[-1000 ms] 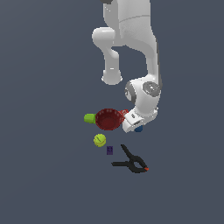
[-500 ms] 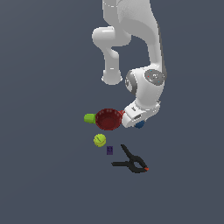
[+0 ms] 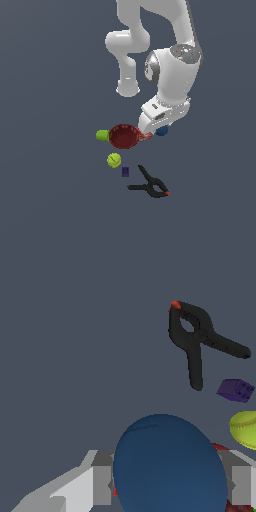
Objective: Pick up a designated object from a clutter of objects.
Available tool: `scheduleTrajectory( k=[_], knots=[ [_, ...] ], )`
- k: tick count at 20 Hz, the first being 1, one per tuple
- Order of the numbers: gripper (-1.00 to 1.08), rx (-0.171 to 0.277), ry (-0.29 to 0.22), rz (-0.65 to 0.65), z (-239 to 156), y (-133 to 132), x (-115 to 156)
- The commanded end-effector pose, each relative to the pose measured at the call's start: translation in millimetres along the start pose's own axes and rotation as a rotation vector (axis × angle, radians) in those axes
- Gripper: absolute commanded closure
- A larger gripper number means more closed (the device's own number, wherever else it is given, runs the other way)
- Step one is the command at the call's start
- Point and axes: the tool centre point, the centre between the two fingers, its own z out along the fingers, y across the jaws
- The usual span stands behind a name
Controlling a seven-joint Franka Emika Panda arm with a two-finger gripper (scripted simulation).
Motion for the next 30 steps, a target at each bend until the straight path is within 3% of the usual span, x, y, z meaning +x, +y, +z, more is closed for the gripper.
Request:
scheduleTrajectory(
  k=[1,18,30],
  knots=[
    [1.08,0.001,0.0,-0.001,-27,3,1],
    [1.08,0.0,0.0,0.001,-193,30,10],
    [1.08,-0.001,0.0,0.002,-244,39,16]
  ],
)
